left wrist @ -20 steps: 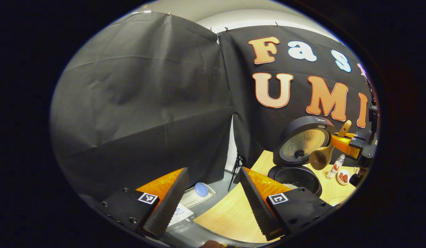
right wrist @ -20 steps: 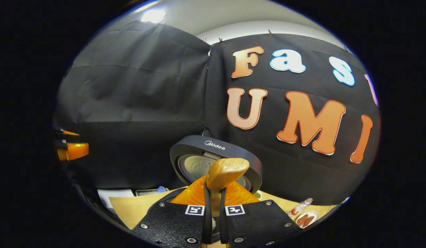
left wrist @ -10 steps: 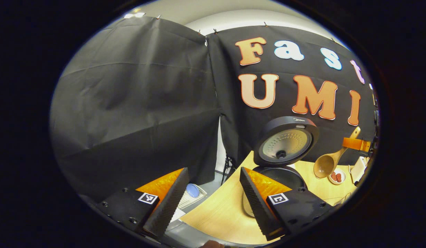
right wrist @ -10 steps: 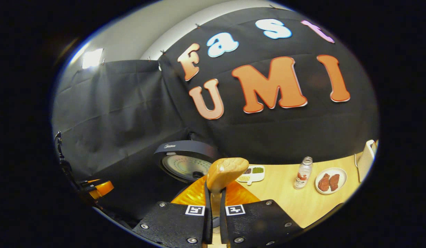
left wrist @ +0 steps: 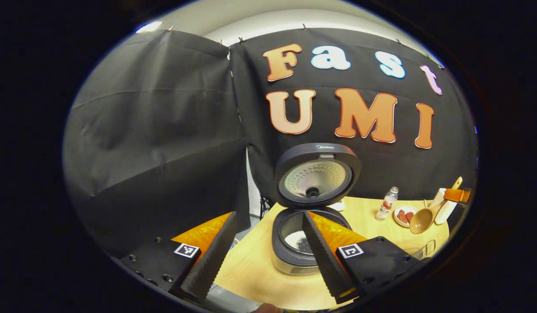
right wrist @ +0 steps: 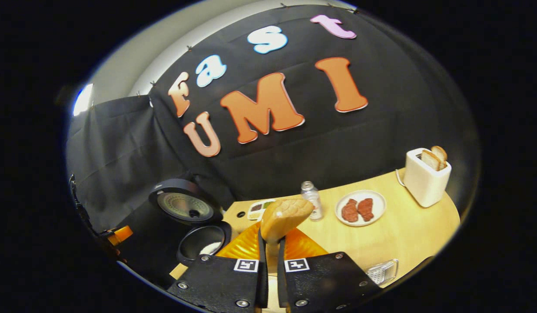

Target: Close the left gripper, press the button to open the rice cooker; take a wooden spoon from the chopstick holder with the right hand, scoop a spoonful of rice and pour it into the rice cooker, then put the wooden spoon back into the chopstick holder.

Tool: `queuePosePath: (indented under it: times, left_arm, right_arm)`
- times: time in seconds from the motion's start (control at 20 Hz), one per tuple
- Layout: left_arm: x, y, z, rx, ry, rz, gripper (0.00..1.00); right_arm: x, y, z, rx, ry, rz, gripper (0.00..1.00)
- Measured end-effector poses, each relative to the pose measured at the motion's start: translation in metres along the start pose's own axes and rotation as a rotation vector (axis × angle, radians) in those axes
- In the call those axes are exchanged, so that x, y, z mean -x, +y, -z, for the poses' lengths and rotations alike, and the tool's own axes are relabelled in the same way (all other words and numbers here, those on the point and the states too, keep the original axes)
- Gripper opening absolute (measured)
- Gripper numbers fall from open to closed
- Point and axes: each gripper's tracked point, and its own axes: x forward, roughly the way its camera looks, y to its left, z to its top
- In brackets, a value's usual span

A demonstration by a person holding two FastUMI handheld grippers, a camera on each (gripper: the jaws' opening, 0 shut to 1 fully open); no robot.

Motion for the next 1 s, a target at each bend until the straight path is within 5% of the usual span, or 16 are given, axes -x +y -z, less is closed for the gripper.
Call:
queuePosePath:
  times: [0.4,1.0]
  left_arm:
    - [0.0,-0.052,-0.004,-0.024,0.019,0.071,1.0]
    - [-0.003,-0.08,-0.029,-0.001,0.012,0.092,1.0]
  right_arm:
    - [0.049,-0.115,0.01,-0.084,0.003,0.215,0.08]
    - [0.074,-0.197,0.07,-0.186,0.102,0.36,0.08]
